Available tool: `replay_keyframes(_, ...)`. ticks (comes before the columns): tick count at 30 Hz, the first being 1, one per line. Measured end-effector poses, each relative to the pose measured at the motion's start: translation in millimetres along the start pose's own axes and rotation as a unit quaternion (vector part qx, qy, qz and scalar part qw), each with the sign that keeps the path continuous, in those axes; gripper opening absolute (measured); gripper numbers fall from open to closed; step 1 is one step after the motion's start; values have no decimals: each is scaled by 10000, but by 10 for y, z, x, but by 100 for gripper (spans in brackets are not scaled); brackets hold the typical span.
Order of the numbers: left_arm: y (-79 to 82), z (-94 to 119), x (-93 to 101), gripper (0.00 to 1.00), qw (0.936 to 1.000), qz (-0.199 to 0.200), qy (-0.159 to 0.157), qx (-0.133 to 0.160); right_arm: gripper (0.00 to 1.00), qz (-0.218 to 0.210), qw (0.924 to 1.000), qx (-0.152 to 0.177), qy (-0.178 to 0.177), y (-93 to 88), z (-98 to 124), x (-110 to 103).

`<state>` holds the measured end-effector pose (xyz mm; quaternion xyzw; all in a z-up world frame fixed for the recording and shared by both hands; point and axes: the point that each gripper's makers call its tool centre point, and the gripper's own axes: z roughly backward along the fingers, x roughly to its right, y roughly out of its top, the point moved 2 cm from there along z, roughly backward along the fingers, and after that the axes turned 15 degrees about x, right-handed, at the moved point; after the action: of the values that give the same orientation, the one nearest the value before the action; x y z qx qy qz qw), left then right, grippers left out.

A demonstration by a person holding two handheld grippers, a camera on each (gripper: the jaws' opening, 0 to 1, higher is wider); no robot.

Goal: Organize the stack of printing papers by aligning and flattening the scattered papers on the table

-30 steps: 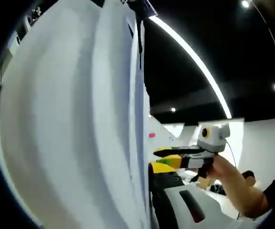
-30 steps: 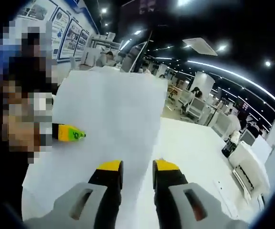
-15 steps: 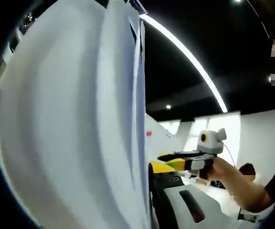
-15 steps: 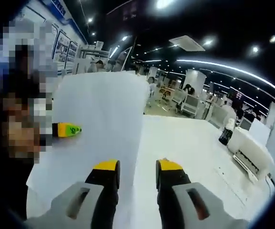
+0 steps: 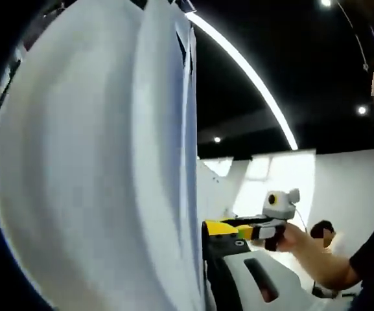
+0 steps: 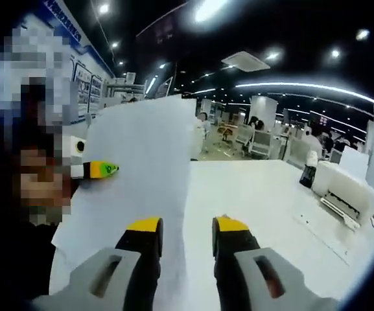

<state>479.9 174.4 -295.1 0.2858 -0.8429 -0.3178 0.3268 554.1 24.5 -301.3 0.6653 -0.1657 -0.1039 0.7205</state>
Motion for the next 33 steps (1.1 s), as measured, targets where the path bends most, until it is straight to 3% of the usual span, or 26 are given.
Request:
replay_keyframes(6, 71, -214, 270, 6, 9978, -260, -577, -211, 27, -184, 9994, 269, -90, 125, 181, 38)
replay_keyframes(12, 172, -370, 380, 6, 9971, -249, -707, -111, 31, -527, 9964, 621, -227, 198, 422, 60)
replay_keyframes(18, 359, -564, 503, 6, 9963, -104, -844, 120, 36, -1149, 9872, 1008, -461, 156, 615, 145)
replay_keyframes(20, 445, -646, 560, 6, 9955, -31, -911, 243, 40, -1390, 9817, 1193, -521, 141, 659, 161)
replay_keyframes(23, 525, -727, 604, 6, 9950, 112, -913, 378, 53, -1935, 9609, 1872, -651, 159, 729, 207)
replay_keyframes(24, 565, -767, 626, 6, 9943, 222, -931, 461, 58, -2194, 9493, 2138, -700, 158, 756, 225)
replay_keyframes(27, 624, -841, 693, 6, 9919, 496, -1004, 595, 65, -2542, 9331, 2428, -751, 96, 794, 226)
replay_keyframes(31, 673, -912, 787, 6, 9878, 809, -1126, 713, 68, -2608, 9309, 2441, -757, -28, 778, 177)
replay_keyframes(33, 727, -935, 894, 6, 9800, 1235, -1298, 863, 73, -2750, 9179, 2801, -574, 51, 777, 99)
